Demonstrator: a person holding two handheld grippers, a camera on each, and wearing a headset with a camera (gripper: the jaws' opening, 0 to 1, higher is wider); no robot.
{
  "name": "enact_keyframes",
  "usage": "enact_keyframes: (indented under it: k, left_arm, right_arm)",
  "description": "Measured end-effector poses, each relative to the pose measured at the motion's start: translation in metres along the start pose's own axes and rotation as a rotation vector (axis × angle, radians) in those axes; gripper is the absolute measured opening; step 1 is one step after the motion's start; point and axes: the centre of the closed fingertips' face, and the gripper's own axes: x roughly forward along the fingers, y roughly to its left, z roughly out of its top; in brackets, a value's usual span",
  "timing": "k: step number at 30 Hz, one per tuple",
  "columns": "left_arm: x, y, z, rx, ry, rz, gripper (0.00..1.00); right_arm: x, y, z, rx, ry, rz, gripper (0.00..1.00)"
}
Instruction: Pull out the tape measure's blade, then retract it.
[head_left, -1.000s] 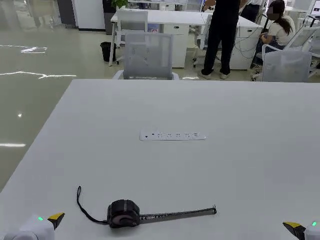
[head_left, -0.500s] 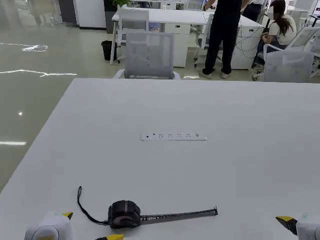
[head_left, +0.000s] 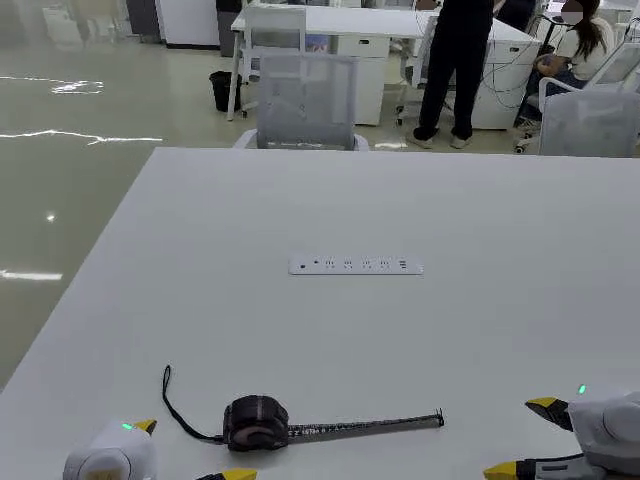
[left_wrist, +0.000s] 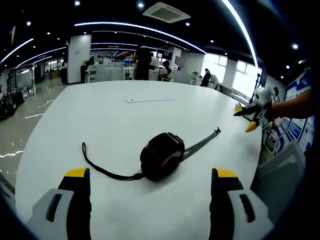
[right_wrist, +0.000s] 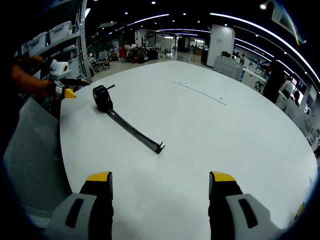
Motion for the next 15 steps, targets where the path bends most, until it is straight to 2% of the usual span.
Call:
enact_keyframes:
  k: [7,9,10,12,15]
  left_arm:
    - [-0.002,0.001,0.002,-0.006,-0.011,0.009,0.99]
    - [-0.002,0.0,0.002,-0.015,-0.015,0.005,0.99]
    - [-0.002,-0.001,0.001,-0.014,-0.014,0.007,0.99]
    - [-0.001,-0.002,-0.001,-0.015,-0.008,0.001,0.99]
    - [-0.001,-0.004,-0.001,-0.005,-0.004,-0.002,0.99]
  right_arm:
    - [0.012,-0.008,0.008,-0.07,0.038,0.059,0.7]
    - [0.015,-0.007,0.004,-0.101,0.102,0.099,0.61]
    - [0.017,-0.007,0.005,-0.109,0.111,0.106,0.54]
    - [0.024,-0.007,0.011,-0.122,0.099,0.129,0.54]
    - [0.033,-0.006,0.015,-0.152,0.123,0.156,0.55]
